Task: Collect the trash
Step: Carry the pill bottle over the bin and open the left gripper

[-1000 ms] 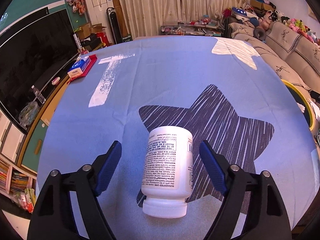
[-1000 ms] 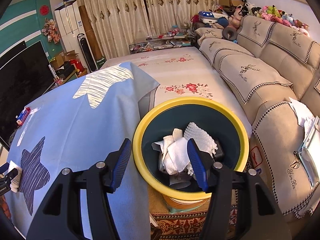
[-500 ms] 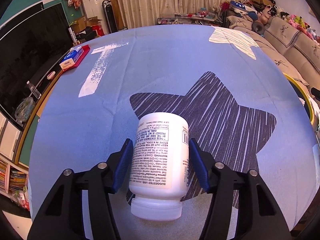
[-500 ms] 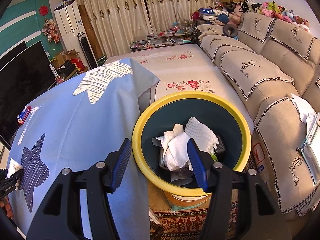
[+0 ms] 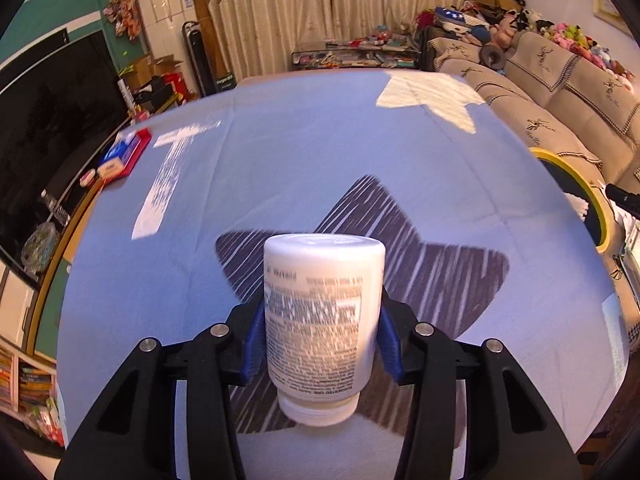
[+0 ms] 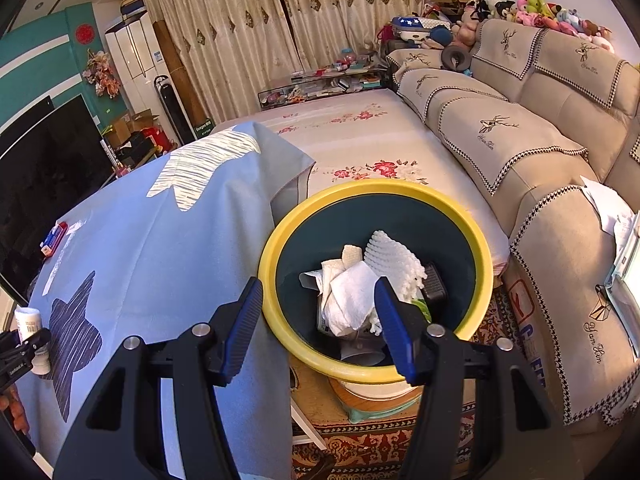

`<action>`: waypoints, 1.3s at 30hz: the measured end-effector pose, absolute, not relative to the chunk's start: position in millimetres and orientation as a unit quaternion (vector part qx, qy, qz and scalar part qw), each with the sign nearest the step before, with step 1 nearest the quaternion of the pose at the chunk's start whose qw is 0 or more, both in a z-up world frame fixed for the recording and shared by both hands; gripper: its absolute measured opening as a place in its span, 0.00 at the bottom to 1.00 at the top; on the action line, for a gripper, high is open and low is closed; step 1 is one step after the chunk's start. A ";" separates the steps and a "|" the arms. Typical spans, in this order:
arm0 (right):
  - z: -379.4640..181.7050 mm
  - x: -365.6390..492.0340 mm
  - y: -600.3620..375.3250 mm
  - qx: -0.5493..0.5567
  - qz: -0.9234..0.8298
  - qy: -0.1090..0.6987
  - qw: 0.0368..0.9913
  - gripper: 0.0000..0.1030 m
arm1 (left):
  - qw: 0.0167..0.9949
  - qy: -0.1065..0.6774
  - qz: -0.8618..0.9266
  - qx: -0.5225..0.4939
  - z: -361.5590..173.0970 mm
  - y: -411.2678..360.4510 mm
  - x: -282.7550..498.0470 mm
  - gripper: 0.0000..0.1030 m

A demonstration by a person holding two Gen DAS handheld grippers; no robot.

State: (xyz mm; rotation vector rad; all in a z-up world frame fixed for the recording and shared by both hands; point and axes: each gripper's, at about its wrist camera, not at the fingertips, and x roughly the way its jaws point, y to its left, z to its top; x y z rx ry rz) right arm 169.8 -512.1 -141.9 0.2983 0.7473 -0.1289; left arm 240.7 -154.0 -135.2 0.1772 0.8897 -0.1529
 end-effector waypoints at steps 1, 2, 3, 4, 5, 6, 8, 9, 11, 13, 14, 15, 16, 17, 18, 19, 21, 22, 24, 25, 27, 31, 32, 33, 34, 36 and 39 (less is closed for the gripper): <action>-142.6 166.7 -515.4 0.148 -0.065 0.361 0.918 0.54 | 0.898 0.424 -0.080 0.089 -131.1 -160.8 242.7 0.45; -142.5 163.6 -519.1 0.151 -0.067 0.359 0.919 0.54 | 0.899 0.420 -0.087 0.092 -127.5 -167.8 244.9 0.45; -142.3 160.2 -522.6 0.154 -0.070 0.356 0.919 0.54 | 0.900 0.416 -0.096 0.095 -123.3 -176.8 247.5 0.45; -142.3 157.4 -525.7 0.156 -0.073 0.354 0.919 0.54 | 0.900 0.412 -0.104 0.098 -119.5 -185.4 250.6 0.45; -142.0 153.5 -530.1 0.159 -0.078 0.352 0.919 0.54 | 0.900 0.408 -0.115 0.101 -115.5 -195.6 253.5 0.45; -141.6 149.5 -534.3 0.160 -0.084 0.349 0.920 0.54 | 0.900 0.403 -0.129 0.104 -111.5 -207.7 256.7 0.45; -140.7 142.0 -542.0 0.162 -0.093 0.344 0.920 0.54 | 0.898 0.397 -0.157 0.108 -104.2 -232.8 262.9 0.45; -139.8 136.8 -547.4 0.164 -0.100 0.340 0.920 0.54 | 0.896 0.393 -0.175 0.111 -99.9 -248.2 266.0 0.45; -139.7 127.7 -557.4 0.168 -0.111 0.334 0.921 0.54 | 0.893 0.383 -0.203 0.121 -92.3 -276.6 270.3 0.45; -139.5 119.3 -566.8 0.174 -0.121 0.329 0.920 0.54 | 0.889 0.373 -0.233 0.130 -85.5 -307.2 275.6 0.45; -139.5 114.7 -572.1 0.177 -0.127 0.326 0.920 0.54 | 0.885 0.371 -0.248 0.132 -82.7 -322.4 278.7 0.45; -140.0 111.8 -575.6 0.178 -0.131 0.325 0.920 0.54 | 0.881 0.368 -0.265 0.133 -79.7 -339.5 282.3 0.45; -140.3 107.7 -580.5 0.181 -0.137 0.323 0.919 0.54 | 0.878 0.367 -0.277 0.134 -77.7 -353.2 283.4 0.45; -140.8 105.1 -584.4 0.184 -0.141 0.322 0.918 0.54 | 0.874 0.365 -0.291 0.136 -75.7 -368.4 285.5 0.45; -141.1 103.6 -588.1 0.186 -0.145 0.322 0.917 0.54 | 0.870 0.365 -0.302 0.138 -74.6 -382.4 287.8 0.45; -142.0 101.4 -592.4 0.189 -0.149 0.322 0.916 0.54 | 0.865 0.367 -0.314 0.139 -74.5 -397.8 290.6 0.45; -144.5 97.9 -598.4 0.194 -0.155 0.322 0.914 0.54 | 0.854 0.372 -0.335 0.141 -75.8 -426.8 296.1 0.45; -146.6 96.1 -602.0 0.197 -0.159 0.323 0.912 0.54 | 0.851 0.375 -0.340 0.142 -77.3 -437.6 299.3 0.45; -149.8 93.0 -606.6 0.201 -0.163 0.324 0.910 0.54 | 0.843 0.383 -0.349 0.144 -83.0 -462.3 308.0 0.45; -151.3 91.4 -608.0 0.203 -0.165 0.325 0.909 0.54 | 0.840 0.387 -0.352 0.146 -86.4 -473.0 312.0 0.45; -153.0 87.2 -611.4 0.207 -0.168 0.326 0.907 0.54 | 0.834 0.396 -0.353 0.149 -95.3 -491.0 320.2 0.45; -157.2 83.6 -615.6 0.211 -0.174 0.330 0.904 0.55 | 0.823 0.425 -0.348 0.145 -121.0 -513.3 340.4 0.45; -157.3 83.2 -616.4 0.212 -0.175 0.330 0.903 0.57 | 0.821 0.431 -0.346 0.142 -127.2 -518.2 345.4 0.49; -157.2 82.9 -616.4 0.214 -0.175 0.330 0.903 0.58 | 0.820 0.435 -0.344 0.139 -132.4 -522.6 350.7 0.63; -156.3 82.9 -616.0 0.215 -0.173 0.331 0.902 0.58 | 0.823 0.436 -0.338 0.138 -137.5 -523.0 352.8 0.69; -154.1 82.1 -613.5 0.215 -0.169 0.330 0.904 0.60 | 0.833 0.431 -0.319 0.140 -139.6 -520.3 355.3 0.73; -147.9 80.9 -600.6 0.206 -0.155 0.328 0.909 0.63 | 0.848 0.411 -0.309 0.129 -122.8 -496.4 342.4 0.74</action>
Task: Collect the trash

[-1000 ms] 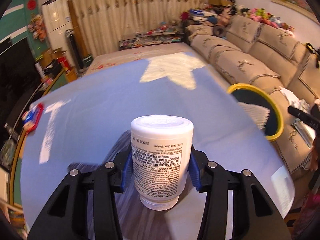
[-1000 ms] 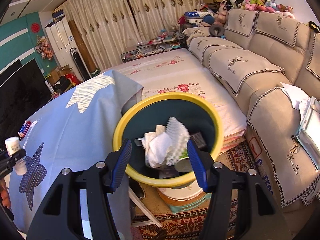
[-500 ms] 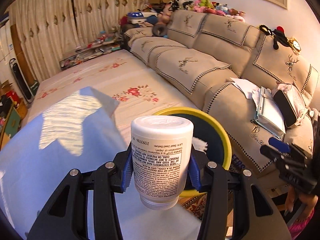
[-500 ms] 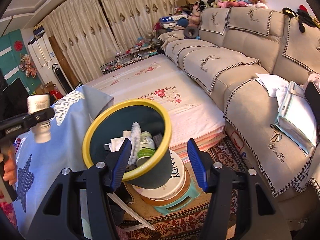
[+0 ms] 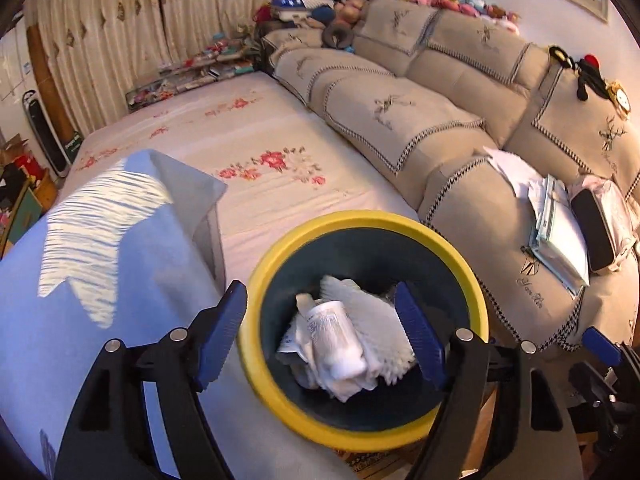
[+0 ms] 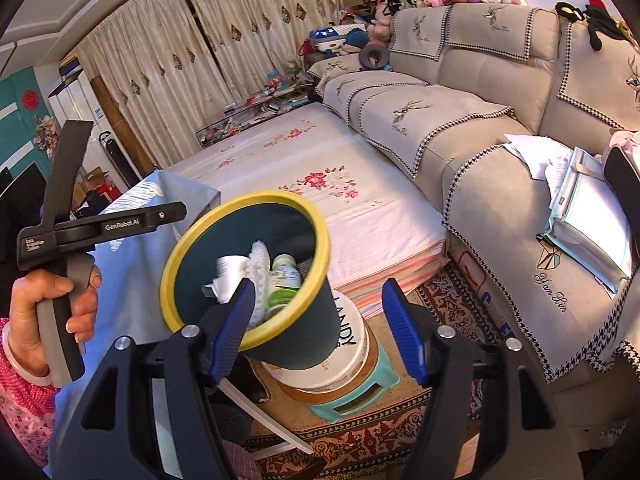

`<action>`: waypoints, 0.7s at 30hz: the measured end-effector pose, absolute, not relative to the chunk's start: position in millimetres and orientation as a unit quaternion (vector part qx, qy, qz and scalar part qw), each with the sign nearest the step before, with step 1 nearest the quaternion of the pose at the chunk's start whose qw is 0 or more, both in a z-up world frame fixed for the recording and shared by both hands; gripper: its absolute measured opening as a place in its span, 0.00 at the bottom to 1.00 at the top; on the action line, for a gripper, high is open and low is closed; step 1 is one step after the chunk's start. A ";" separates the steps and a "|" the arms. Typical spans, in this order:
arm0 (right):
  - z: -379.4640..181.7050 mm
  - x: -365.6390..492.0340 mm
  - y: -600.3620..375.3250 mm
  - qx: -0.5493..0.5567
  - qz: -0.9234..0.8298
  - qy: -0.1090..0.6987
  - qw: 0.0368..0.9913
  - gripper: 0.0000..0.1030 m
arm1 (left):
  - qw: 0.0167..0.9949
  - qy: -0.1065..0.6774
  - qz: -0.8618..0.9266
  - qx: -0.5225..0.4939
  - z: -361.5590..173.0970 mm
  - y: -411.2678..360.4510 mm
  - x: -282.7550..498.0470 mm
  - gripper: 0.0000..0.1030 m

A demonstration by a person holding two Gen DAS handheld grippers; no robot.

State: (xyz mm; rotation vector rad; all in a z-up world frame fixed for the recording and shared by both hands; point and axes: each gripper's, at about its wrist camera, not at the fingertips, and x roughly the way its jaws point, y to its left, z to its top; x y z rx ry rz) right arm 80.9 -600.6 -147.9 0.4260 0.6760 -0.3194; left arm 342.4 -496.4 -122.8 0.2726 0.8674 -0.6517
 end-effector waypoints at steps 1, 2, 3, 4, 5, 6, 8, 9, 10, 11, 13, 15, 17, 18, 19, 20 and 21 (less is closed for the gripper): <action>-146.3 80.8 -595.0 0.202 -0.150 0.328 0.911 0.63 | 0.856 0.397 -0.307 0.127 -113.5 -485.6 336.5 0.79; -144.7 80.3 -589.3 0.199 -0.145 0.328 0.912 0.64 | 0.869 0.374 -0.300 0.125 -100.1 -469.8 325.6 0.87; -142.1 80.5 -579.8 0.193 -0.136 0.328 0.915 0.65 | 0.882 0.350 -0.291 0.121 -86.6 -451.6 312.8 0.93; -139.8 80.3 -571.2 0.189 -0.126 0.327 0.917 0.65 | 0.892 0.331 -0.284 0.118 -73.7 -434.6 299.7 0.95; -137.9 79.5 -563.1 0.186 -0.118 0.325 0.920 0.67 | 0.900 0.315 -0.277 0.114 -63.1 -416.4 286.9 0.95; -134.4 79.3 -551.3 0.182 -0.106 0.323 0.923 0.70 | 0.907 0.305 -0.271 0.109 -53.0 -396.4 273.5 0.95; -128.1 77.5 -533.5 0.179 -0.089 0.318 0.927 0.75 | 0.915 0.293 -0.259 0.096 -37.2 -356.7 251.7 0.95; -124.6 77.1 -523.9 0.176 -0.083 0.316 0.929 0.77 | 0.920 0.287 -0.252 0.090 -31.0 -339.6 242.2 0.95; -118.9 76.3 -512.0 0.172 -0.076 0.311 0.932 0.78 | 0.926 0.279 -0.240 0.085 -25.2 -316.1 228.4 0.95; -113.4 75.4 -501.3 0.166 -0.070 0.306 0.935 0.79 | 0.930 0.273 -0.230 0.082 -21.4 -297.9 218.6 0.95; -101.2 71.3 -478.4 0.150 -0.063 0.294 0.942 0.82 | 0.942 0.260 -0.202 0.070 -11.6 -254.6 197.4 0.95; -87.9 66.4 -453.2 0.129 -0.062 0.282 0.949 0.85 | 0.952 0.245 -0.172 0.060 -3.7 -214.6 176.6 0.95; -77.6 61.8 -432.6 0.112 -0.065 0.272 0.953 0.87 | 0.960 0.230 -0.149 0.054 2.0 -179.9 155.6 0.95; -72.9 59.4 -421.5 0.102 -0.067 0.267 0.956 0.88 | 0.962 0.227 -0.141 0.051 3.5 -164.9 146.0 0.95; -67.7 55.9 -407.5 0.087 -0.067 0.262 0.959 0.89 | 0.964 0.224 -0.130 0.051 5.1 -149.9 134.9 0.95; -65.3 53.0 -400.3 0.079 -0.067 0.259 0.960 0.89 | 0.966 0.224 -0.122 0.050 6.2 -136.0 124.6 0.95; -61.9 50.0 -389.6 0.068 -0.067 0.256 0.962 0.89 | 0.967 0.224 -0.115 0.046 6.4 -122.4 116.8 0.95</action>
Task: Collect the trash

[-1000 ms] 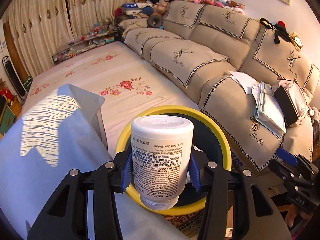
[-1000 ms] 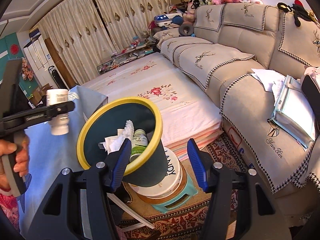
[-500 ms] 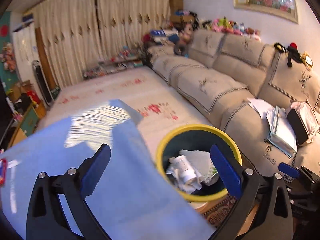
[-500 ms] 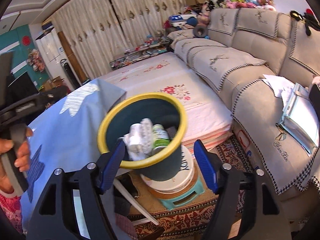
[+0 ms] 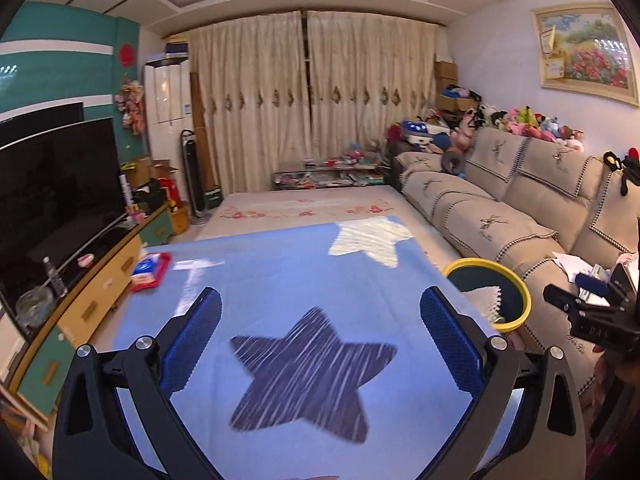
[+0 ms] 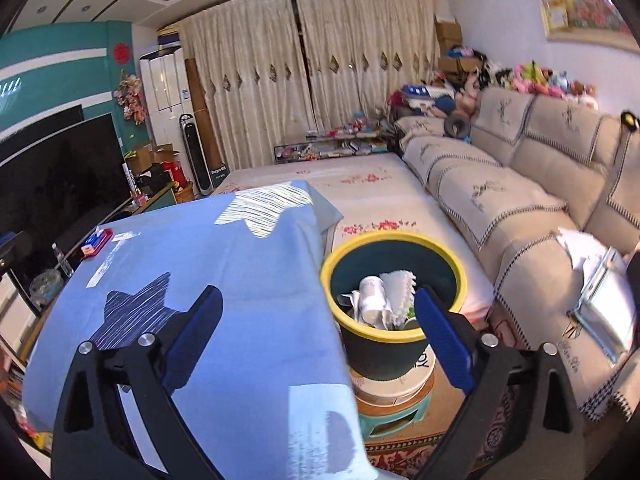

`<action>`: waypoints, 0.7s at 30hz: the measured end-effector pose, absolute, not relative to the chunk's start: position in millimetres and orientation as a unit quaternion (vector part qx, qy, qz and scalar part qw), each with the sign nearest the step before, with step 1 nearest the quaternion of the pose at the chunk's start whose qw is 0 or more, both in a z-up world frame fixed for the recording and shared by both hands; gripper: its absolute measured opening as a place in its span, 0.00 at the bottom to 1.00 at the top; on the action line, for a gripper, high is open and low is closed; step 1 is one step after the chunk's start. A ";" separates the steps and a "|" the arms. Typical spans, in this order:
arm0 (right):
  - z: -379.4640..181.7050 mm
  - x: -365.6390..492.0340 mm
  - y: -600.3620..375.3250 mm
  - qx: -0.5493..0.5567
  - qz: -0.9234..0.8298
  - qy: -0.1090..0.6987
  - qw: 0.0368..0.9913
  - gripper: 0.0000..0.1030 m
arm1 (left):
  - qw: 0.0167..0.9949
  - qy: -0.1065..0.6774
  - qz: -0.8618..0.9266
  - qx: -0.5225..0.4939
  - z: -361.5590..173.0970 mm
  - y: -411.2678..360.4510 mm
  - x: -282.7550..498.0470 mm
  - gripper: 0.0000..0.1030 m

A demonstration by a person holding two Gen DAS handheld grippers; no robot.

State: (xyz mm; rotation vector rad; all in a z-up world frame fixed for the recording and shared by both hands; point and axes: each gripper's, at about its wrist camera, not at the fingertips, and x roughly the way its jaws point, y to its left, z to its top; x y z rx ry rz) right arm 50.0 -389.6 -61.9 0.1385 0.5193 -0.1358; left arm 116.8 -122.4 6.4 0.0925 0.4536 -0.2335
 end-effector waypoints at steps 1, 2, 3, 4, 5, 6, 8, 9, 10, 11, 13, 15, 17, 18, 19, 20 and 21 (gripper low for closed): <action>-58.8 47.6 -382.3 0.061 -0.066 0.255 0.963 0.89 | 0.968 0.224 -0.109 0.040 6.2 -112.4 109.5 0.95; -57.1 45.9 -377.5 0.056 -0.064 0.255 0.963 0.90 | 0.969 0.224 -0.102 0.033 6.1 -101.0 101.1 0.95; -55.1 44.5 -371.3 0.051 -0.061 0.255 0.964 0.90 | 0.970 0.222 -0.098 0.029 6.4 -91.9 94.4 0.95; -53.6 42.4 -367.2 0.047 -0.060 0.255 0.964 0.90 | 0.971 0.220 -0.093 0.025 6.1 -86.3 87.9 0.95; -51.3 40.1 -362.0 0.042 -0.059 0.254 0.964 0.90 | 0.972 0.218 -0.086 0.019 5.9 -78.8 81.8 0.95; -49.2 38.0 -358.0 0.039 -0.058 0.253 0.965 0.90 | 0.973 0.215 -0.079 0.014 5.6 -71.6 76.6 0.95; -46.6 36.7 -354.7 0.036 -0.056 0.251 0.966 0.90 | 0.975 0.210 -0.067 0.006 5.6 -58.6 67.2 0.95; -45.7 36.5 -353.3 0.035 -0.055 0.251 0.966 0.90 | 0.976 0.209 -0.060 0.002 5.6 -53.6 65.0 0.95; -45.1 37.2 -351.3 0.034 -0.054 0.251 0.966 0.90 | 0.977 0.208 -0.056 -0.002 4.7 -49.6 63.3 0.95; -45.2 36.2 -350.2 0.034 -0.053 0.251 0.966 0.90 | 0.976 0.208 -0.056 -0.004 4.0 -50.4 63.6 0.95; -44.9 36.8 -349.0 0.034 -0.052 0.253 0.966 0.90 | 0.976 0.211 -0.056 -0.004 2.8 -50.5 64.3 0.95; -45.6 37.4 -350.2 0.037 -0.052 0.254 0.965 0.90 | 0.975 0.214 -0.057 0.000 2.2 -52.7 65.9 0.95; -46.9 38.6 -354.0 0.041 -0.050 0.256 0.964 0.90 | 0.975 0.216 -0.060 0.002 3.3 -63.1 70.2 0.95; -47.2 38.6 -355.0 0.043 -0.050 0.257 0.964 0.90 | 0.974 0.216 -0.062 0.003 3.5 -66.2 71.6 0.95; -47.5 38.6 -356.4 0.044 -0.050 0.257 0.964 0.90 | 0.974 0.216 -0.063 0.005 4.1 -69.9 73.0 0.95; -47.9 39.1 -357.9 0.045 -0.051 0.257 0.964 0.90 | 0.974 0.217 -0.063 0.006 4.8 -73.1 73.9 0.95; -48.0 38.7 -358.3 0.045 -0.051 0.257 0.964 0.90 | 0.974 0.217 -0.065 0.007 5.7 -75.6 74.9 0.95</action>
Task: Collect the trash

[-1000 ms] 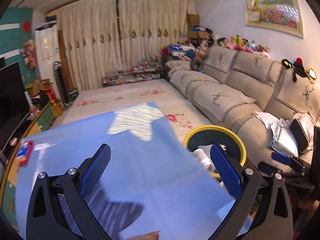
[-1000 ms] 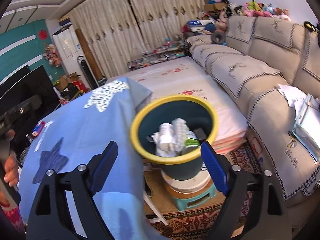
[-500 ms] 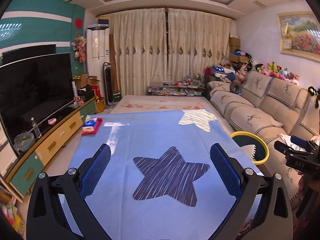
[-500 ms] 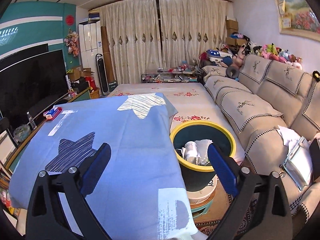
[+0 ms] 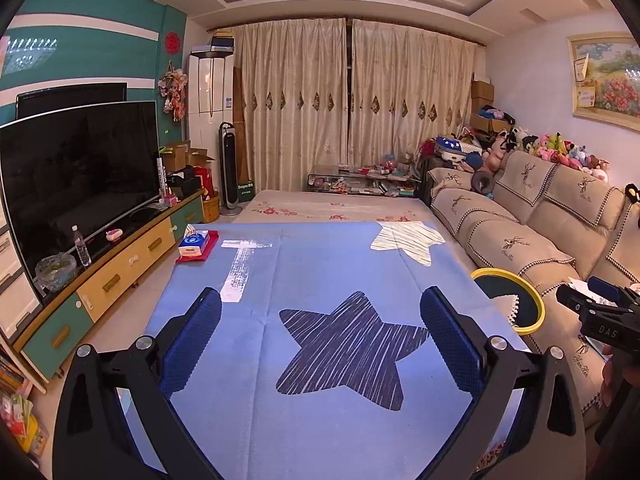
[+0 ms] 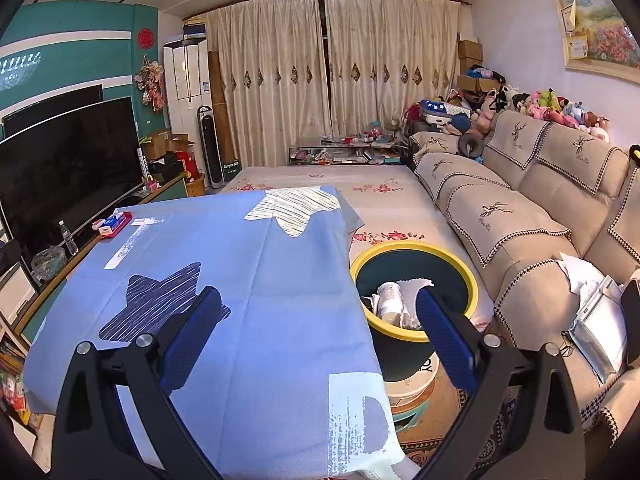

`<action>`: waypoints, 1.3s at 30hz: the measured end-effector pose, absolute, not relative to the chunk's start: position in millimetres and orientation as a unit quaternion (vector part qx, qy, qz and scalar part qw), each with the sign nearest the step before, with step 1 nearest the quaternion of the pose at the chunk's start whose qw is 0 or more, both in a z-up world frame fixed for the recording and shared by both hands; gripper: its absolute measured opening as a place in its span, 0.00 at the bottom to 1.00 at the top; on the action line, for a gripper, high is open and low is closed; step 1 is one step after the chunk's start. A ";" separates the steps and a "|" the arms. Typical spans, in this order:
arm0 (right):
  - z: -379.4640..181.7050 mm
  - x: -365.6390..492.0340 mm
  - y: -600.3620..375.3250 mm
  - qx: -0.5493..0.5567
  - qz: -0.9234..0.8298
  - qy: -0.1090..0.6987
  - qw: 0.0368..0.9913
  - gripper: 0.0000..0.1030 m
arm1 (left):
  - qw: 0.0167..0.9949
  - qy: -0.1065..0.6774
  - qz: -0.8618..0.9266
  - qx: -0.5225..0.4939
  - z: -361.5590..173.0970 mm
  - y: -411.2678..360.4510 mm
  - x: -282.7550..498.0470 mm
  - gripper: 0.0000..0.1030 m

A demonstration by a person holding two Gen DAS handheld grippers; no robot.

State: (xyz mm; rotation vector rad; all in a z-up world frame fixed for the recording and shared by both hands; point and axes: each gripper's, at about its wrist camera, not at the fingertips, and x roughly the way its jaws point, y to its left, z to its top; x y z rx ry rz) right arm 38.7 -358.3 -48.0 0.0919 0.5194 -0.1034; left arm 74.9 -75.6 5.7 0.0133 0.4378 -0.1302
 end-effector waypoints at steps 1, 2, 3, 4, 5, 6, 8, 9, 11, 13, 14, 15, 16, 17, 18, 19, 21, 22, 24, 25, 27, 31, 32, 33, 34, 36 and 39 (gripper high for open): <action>-47.9 38.2 -359.2 0.046 -0.051 0.256 0.964 0.90 | 0.974 0.217 -0.066 0.006 6.0 -76.7 75.4 0.95; -48.0 37.9 -359.9 0.047 -0.051 0.256 0.964 0.90 | 0.974 0.218 -0.067 0.006 6.4 -77.3 76.4 0.95; -47.7 37.5 -360.5 0.048 -0.051 0.256 0.964 0.90 | 0.973 0.219 -0.068 0.005 6.8 -77.4 78.3 0.95; -47.8 36.9 -360.8 0.048 -0.051 0.255 0.964 0.90 | 0.973 0.219 -0.068 0.005 7.4 -78.1 78.4 0.95; -47.7 36.7 -360.9 0.049 -0.051 0.255 0.964 0.90 | 0.973 0.219 -0.069 0.006 7.7 -78.4 78.5 0.95; -47.5 36.7 -360.9 0.049 -0.051 0.255 0.964 0.90 | 0.973 0.219 -0.069 0.006 7.8 -79.0 78.7 0.95; -47.6 37.5 -360.2 0.048 -0.050 0.255 0.964 0.90 | 0.973 0.219 -0.069 0.005 8.3 -80.1 78.4 0.95; -47.4 37.4 -359.8 0.048 -0.049 0.255 0.965 0.90 | 0.973 0.218 -0.070 0.005 8.3 -80.3 78.3 0.95; -48.1 37.4 -359.4 0.048 -0.048 0.255 0.965 0.90 | 0.973 0.218 -0.070 0.005 8.0 -81.3 78.4 0.95; -48.5 38.2 -359.4 0.048 -0.047 0.256 0.964 0.90 | 0.973 0.219 -0.071 0.005 7.5 -82.0 78.4 0.95; -48.7 38.5 -359.2 0.048 -0.047 0.256 0.964 0.90 | 0.973 0.218 -0.071 0.005 7.3 -81.7 78.2 0.95; -49.0 38.8 -359.7 0.049 -0.047 0.257 0.964 0.90 | 0.973 0.219 -0.072 0.006 7.0 -81.7 78.3 0.95; -49.0 38.8 -359.7 0.049 -0.047 0.257 0.964 0.90 | 0.973 0.219 -0.072 0.007 6.7 -82.6 78.4 0.95; -49.5 38.6 -359.1 0.049 -0.047 0.257 0.964 0.90 | 0.973 0.220 -0.072 0.007 6.3 -83.3 78.5 0.95; -49.7 38.9 -359.4 0.050 -0.047 0.257 0.964 0.90 | 0.973 0.221 -0.073 0.007 5.9 -82.4 78.9 0.95; -50.3 39.0 -359.2 0.050 -0.047 0.258 0.964 0.90 | 0.972 0.221 -0.074 0.007 5.6 -82.7 79.3 0.95; -51.2 39.3 -358.8 0.051 -0.046 0.258 0.964 0.90 | 0.972 0.221 -0.075 0.008 5.3 -83.4 79.7 0.95; -51.8 39.9 -358.6 0.051 -0.046 0.259 0.963 0.90 | 0.972 0.221 -0.075 0.008 5.5 -83.1 79.8 0.95; -52.4 40.0 -358.5 0.052 -0.046 0.259 0.963 0.90 | 0.972 0.221 -0.075 0.008 4.9 -83.4 80.5 0.95; -52.5 40.2 -358.4 0.052 -0.046 0.259 0.963 0.90 | 0.972 0.222 -0.076 0.008 4.9 -83.2 80.5 0.95; -53.3 40.9 -358.3 0.053 -0.046 0.259 0.963 0.90 | 0.972 0.222 -0.076 0.009 4.4 -83.4 80.6 0.95; -54.3 41.8 -357.7 0.054 -0.045 0.261 0.963 0.90 | 0.972 0.223 -0.078 0.009 3.7 -85.0 81.3 0.95; -54.2 41.7 -357.8 0.054 -0.044 0.261 0.963 0.90 | 0.972 0.223 -0.078 0.010 3.5 -85.5 81.5 0.95; -54.2 41.7 -357.8 0.055 -0.044 0.261 0.963 0.90 | 0.972 0.223 -0.078 0.010 3.5 -85.5 81.6 0.95; -54.6 41.9 -357.7 0.056 -0.044 0.261 0.963 0.90 | 0.972 0.223 -0.078 0.010 3.1 -85.8 81.9 0.95; -54.6 42.0 -357.8 0.056 -0.044 0.261 0.963 0.90 | 0.971 0.224 -0.078 0.010 2.7 -86.4 82.2 0.95; -54.5 42.0 -357.8 0.056 -0.044 0.261 0.963 0.90 | 0.971 0.225 -0.079 0.011 2.2 -87.6 82.9 0.95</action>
